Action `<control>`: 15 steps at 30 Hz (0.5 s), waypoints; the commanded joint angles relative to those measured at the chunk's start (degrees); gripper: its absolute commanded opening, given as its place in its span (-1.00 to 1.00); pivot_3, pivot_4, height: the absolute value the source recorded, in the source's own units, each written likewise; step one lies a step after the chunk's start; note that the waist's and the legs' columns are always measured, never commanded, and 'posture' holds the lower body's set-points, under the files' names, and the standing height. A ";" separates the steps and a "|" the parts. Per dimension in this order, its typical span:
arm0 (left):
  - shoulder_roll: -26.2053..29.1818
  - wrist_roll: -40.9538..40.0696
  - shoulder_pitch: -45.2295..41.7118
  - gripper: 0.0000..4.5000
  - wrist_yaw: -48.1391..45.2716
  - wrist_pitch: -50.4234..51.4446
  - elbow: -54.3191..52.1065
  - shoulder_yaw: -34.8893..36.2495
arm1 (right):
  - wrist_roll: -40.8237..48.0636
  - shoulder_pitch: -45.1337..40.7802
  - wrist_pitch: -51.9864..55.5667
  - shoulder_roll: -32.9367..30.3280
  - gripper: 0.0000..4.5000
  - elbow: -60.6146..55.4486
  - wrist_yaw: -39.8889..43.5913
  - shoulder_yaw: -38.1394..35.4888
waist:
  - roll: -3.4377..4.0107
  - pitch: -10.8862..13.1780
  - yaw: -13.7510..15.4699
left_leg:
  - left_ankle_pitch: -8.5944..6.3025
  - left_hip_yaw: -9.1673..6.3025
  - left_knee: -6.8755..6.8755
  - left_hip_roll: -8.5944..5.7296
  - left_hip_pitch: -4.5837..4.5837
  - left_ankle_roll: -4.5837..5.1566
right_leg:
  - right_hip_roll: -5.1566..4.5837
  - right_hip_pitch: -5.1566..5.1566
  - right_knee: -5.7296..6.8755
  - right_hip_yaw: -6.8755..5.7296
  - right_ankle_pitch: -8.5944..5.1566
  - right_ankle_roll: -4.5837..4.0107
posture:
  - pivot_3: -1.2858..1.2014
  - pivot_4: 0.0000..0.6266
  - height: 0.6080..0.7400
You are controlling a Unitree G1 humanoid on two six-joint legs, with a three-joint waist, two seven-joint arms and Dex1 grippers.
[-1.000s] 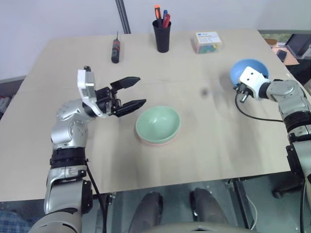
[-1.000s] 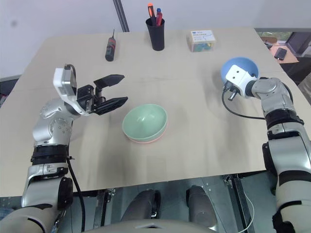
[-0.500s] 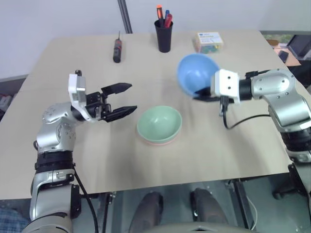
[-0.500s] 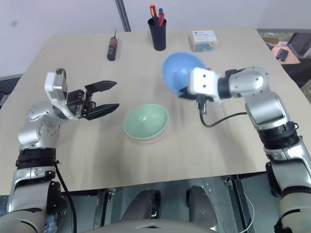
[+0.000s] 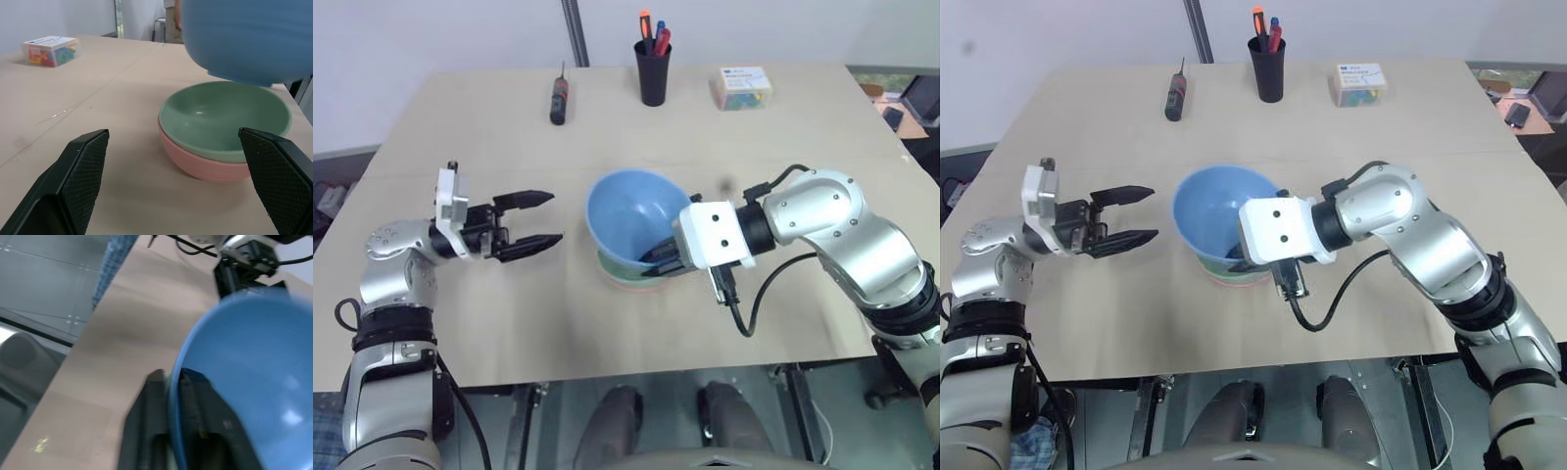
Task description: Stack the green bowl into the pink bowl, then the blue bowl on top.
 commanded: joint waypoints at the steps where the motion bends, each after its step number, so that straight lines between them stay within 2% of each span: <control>1: 1.31 -0.32 -0.80 1.00 -0.68 -0.80 0.21 1.12 | -0.90 -1.31 -0.08 0.31 0.00 -1.66 -1.82 -0.33 | 0.00 0.00 -0.02 | 0.00 0.00 0.00 0.01 0.00 0.00 | 0.01 0.00 0.01 0.00 0.00 0.00 | 0.03 -0.52 1.00; 2: 1.24 -0.43 -0.77 1.00 -0.67 -0.56 0.17 1.14 | -0.98 -1.40 0.51 0.35 0.12 -1.32 -2.38 -0.66 | 0.00 0.00 -0.03 | 0.00 -0.01 0.00 0.01 0.00 0.00 | 0.02 0.00 0.01 -0.01 0.00 0.00 | 0.03 -0.52 1.00; 3: 1.12 -0.47 -0.76 1.00 -0.45 -0.20 0.03 1.22 | -0.60 -1.47 1.43 0.30 0.33 -1.05 -2.71 -1.14 | 0.00 0.00 -0.04 | 0.00 -0.01 0.00 0.01 0.00 0.00 | 0.02 0.00 0.01 -0.01 0.00 0.00 | 0.03 -0.52 1.00; 6: 0.99 -0.55 -0.66 1.00 0.65 1.46 -0.74 1.22 | 3.19 -1.17 5.50 0.72 0.33 -0.12 -4.61 -5.95 | 0.00 0.00 -0.07 | 0.00 0.00 0.00 0.01 0.00 0.00 | 0.02 0.00 0.02 0.00 0.00 0.00 | 0.03 -0.52 1.00; 9: 0.89 -0.81 0.37 1.00 2.19 3.06 -2.82 1.35 | 7.02 1.26 6.22 1.75 0.33 2.83 -9.02 -15.48 | -0.03 -0.01 -0.03 | 0.00 -0.01 0.00 0.01 0.00 0.00 | 0.02 0.00 0.02 0.00 0.00 0.00 | 0.03 -0.52 1.00; 15: 0.42 -2.58 5.94 1.00 5.34 5.47 -9.79 3.02 | 9.08 13.12 -2.55 -0.54 0.33 9.04 -11.41 -29.25 | -0.08 -0.05 0.12 | -0.01 0.00 -0.06 -0.01 0.00 0.02 | -0.04 0.04 -0.03 -0.01 0.00 0.00 | 0.03 -0.52 1.00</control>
